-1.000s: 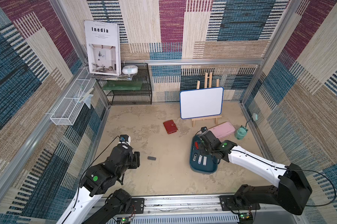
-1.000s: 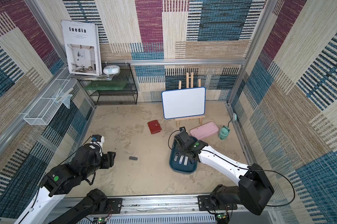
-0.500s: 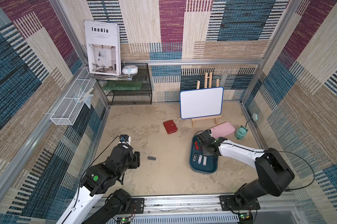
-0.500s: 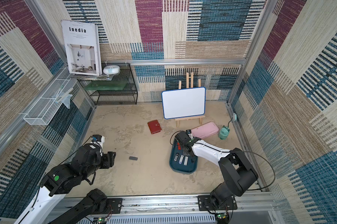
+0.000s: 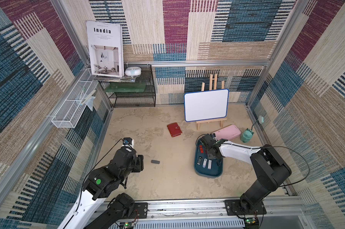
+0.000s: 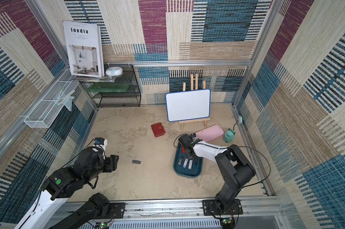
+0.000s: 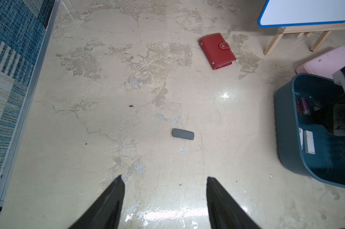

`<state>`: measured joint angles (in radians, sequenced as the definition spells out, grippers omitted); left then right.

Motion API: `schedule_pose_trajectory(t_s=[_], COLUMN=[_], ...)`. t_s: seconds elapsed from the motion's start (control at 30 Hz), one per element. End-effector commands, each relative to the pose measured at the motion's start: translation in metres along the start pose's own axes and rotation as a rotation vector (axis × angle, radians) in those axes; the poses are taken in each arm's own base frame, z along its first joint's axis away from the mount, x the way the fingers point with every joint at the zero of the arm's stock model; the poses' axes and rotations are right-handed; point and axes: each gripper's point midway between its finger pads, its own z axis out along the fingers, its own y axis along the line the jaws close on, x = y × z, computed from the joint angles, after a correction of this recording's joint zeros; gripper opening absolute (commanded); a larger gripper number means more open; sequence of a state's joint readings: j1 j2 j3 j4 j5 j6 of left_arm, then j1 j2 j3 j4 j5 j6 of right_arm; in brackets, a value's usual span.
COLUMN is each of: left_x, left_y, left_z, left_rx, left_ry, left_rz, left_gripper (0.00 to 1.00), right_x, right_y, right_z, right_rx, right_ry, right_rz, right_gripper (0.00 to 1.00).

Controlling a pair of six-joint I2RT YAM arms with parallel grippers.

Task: Put the usb flash drive into the storage box
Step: Place the USB flash in the storage box.

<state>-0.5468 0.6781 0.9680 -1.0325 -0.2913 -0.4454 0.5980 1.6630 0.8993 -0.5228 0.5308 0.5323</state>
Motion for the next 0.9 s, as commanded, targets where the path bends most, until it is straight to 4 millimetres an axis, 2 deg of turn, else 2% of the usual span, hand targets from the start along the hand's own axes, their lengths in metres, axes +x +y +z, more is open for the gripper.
schedule_pose_trajectory(t_s=[0.0,0.33,0.5,0.6,0.73,0.87], left_x=[-0.002,-0.002,-0.002,-0.002,-0.001,0.001], left_y=[-0.001,-0.001,-0.001,-0.001,0.000,-0.006], left_z=[0.001,0.002,0.002,0.002,0.005,0.012], left_rx=[0.002,0.000,-0.002,-0.004,-0.014,-0.010], left_ry=[-0.008,-0.002,-0.003,-0.002,0.007,0.050], left_rz=[-0.001,-0.002,-0.002,-0.002,-0.001,0.008], left_gripper=[0.69,0.70,0.70,0.70,0.69,0.69], right_x=[-0.003,-0.006,-0.011,-0.021,-0.042,-0.071], right_y=[0.001,0.004,0.003,0.003,0.001,-0.003], right_z=[0.001,-0.002,-0.014,-0.032,-0.071,-0.114], right_rx=[0.002,-0.027,-0.055,-0.112,-0.218,-0.332], right_ry=[-0.007,-0.008,-0.014,-0.054,-0.160,-0.361], right_rz=[0.013,0.021,0.027,0.040,0.059,0.042], right_gripper=[0.21,0.40,0.41,0.41,0.41,0.44])
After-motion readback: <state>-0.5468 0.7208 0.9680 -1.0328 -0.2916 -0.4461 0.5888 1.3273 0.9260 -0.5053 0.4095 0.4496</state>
